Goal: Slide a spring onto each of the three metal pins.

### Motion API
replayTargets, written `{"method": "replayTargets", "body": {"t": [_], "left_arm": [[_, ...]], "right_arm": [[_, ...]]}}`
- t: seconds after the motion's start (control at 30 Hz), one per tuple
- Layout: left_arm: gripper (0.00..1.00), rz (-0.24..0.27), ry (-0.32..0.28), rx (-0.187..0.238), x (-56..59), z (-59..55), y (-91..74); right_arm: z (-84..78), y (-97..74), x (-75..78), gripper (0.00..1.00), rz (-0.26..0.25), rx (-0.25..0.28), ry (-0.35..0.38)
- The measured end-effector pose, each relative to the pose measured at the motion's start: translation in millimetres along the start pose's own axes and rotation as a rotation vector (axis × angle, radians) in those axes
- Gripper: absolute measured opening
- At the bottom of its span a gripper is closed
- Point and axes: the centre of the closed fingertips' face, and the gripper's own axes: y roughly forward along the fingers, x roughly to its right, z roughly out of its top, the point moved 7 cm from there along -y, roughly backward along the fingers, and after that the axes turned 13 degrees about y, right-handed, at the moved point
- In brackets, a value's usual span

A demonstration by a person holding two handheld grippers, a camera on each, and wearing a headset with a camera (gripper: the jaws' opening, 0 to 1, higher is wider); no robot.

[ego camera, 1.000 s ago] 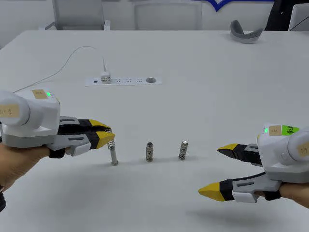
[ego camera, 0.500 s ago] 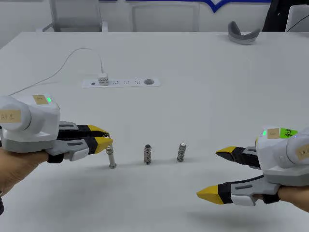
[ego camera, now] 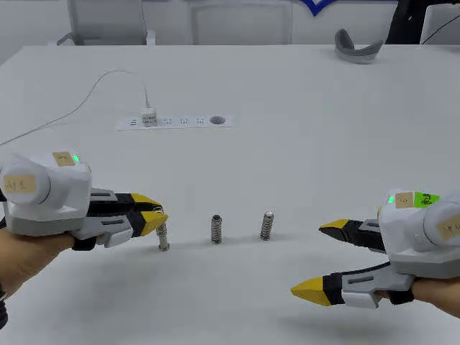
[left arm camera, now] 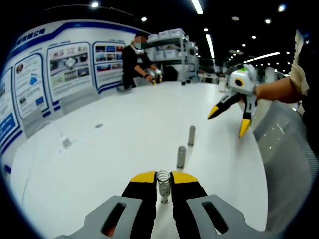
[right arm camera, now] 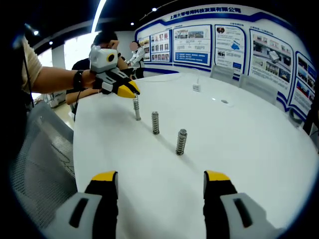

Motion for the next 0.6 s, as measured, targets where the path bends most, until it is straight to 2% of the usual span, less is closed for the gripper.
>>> {"method": "replayTargets", "body": {"t": [0.6], "left_arm": [[0.10,-0.010,-0.008,-0.016,6.4,-16.4,10.6]], "right_arm": [[-3.7,1.7,1.2,0.71,0.001,-0.012,0.008]]}}
